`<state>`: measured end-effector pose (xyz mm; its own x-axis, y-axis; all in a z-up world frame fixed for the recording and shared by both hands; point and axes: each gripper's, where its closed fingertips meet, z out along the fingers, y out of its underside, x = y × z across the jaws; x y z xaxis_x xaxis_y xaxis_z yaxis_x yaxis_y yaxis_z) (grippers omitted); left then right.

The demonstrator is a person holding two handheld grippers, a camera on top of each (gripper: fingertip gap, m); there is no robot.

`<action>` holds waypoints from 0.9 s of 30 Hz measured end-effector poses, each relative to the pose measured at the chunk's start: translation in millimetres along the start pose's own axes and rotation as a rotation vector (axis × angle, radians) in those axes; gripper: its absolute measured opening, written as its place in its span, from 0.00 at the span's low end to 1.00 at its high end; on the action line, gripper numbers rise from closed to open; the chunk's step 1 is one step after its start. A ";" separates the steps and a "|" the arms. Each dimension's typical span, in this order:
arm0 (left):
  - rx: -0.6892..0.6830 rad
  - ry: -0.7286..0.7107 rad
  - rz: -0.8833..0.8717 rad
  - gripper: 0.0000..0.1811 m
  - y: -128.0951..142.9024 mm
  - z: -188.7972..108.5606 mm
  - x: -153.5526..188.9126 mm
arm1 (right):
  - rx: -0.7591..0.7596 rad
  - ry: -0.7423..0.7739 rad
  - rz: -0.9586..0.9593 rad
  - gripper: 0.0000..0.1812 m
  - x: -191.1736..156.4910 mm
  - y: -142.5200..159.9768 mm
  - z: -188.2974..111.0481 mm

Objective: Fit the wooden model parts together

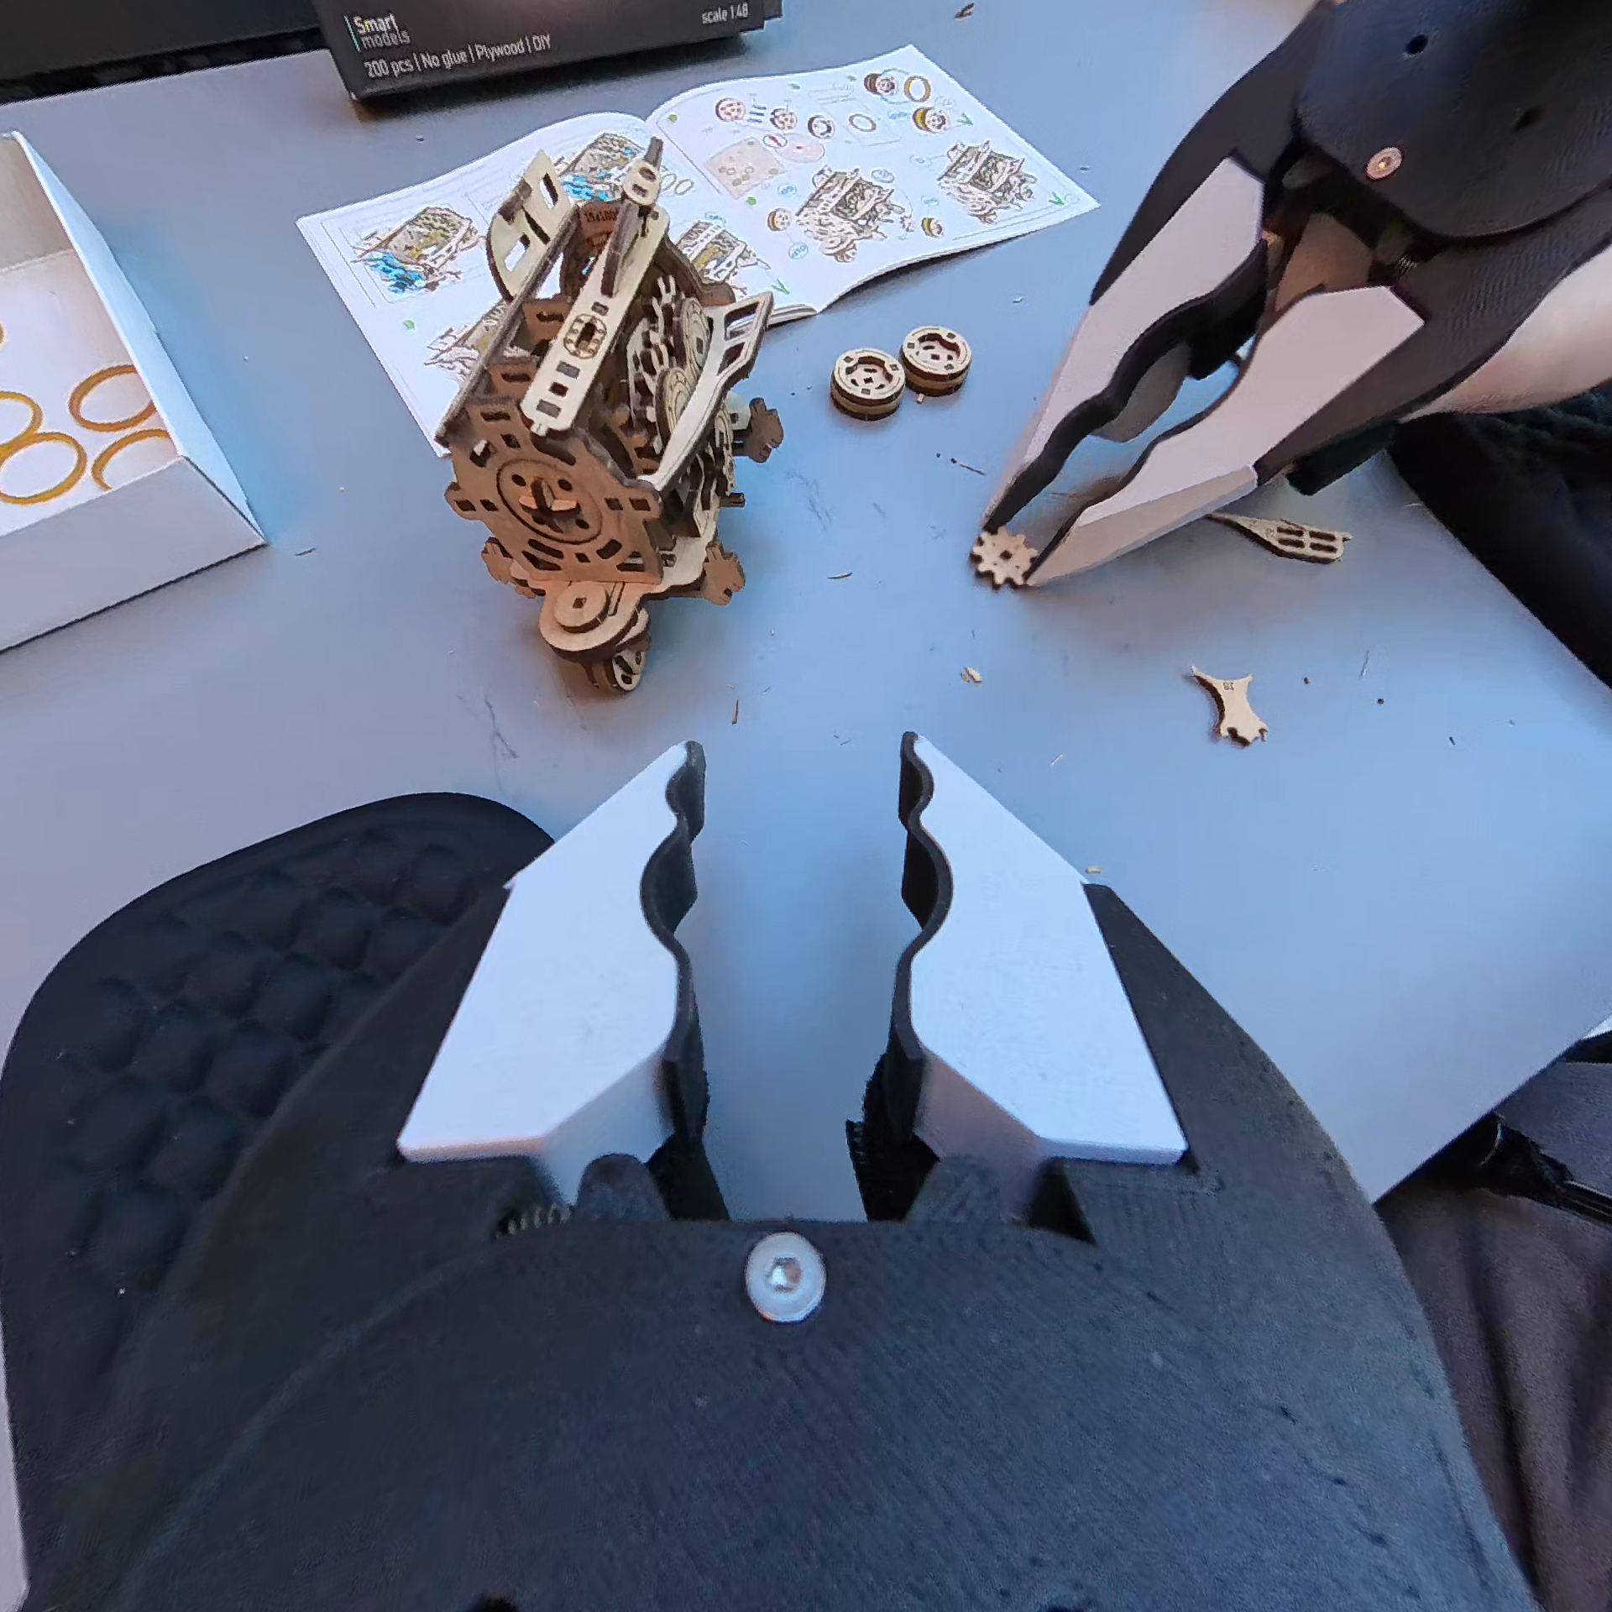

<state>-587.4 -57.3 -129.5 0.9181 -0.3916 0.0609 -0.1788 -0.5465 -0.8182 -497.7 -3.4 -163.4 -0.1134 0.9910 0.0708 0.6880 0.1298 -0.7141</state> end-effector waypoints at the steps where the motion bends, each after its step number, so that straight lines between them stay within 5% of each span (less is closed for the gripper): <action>1: 0.002 -0.004 -0.002 0.24 -1.1 0.7 -0.5 | 0.040 0.072 -0.058 0.10 3.3 -8.2 -9.7; 5: 0.038 0.001 -0.003 0.24 -7.5 0.4 3.4 | 0.336 0.591 -0.362 0.11 21.0 -61.8 -99.1; 7: 0.044 0.017 -0.007 0.24 -8.7 1.3 6.6 | 0.336 0.784 -0.464 0.11 30.3 -57.6 -129.3; 27: 0.157 0.295 -0.159 0.22 -33.7 12.2 51.6 | 0.297 0.719 -0.564 0.11 8.4 -46.2 -100.9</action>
<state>-529.7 -50.1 -105.8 0.7846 -0.5199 0.3379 0.0354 -0.5065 -0.8615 -458.0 2.2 -59.5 0.1631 0.5806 0.7977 0.4454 0.6781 -0.5846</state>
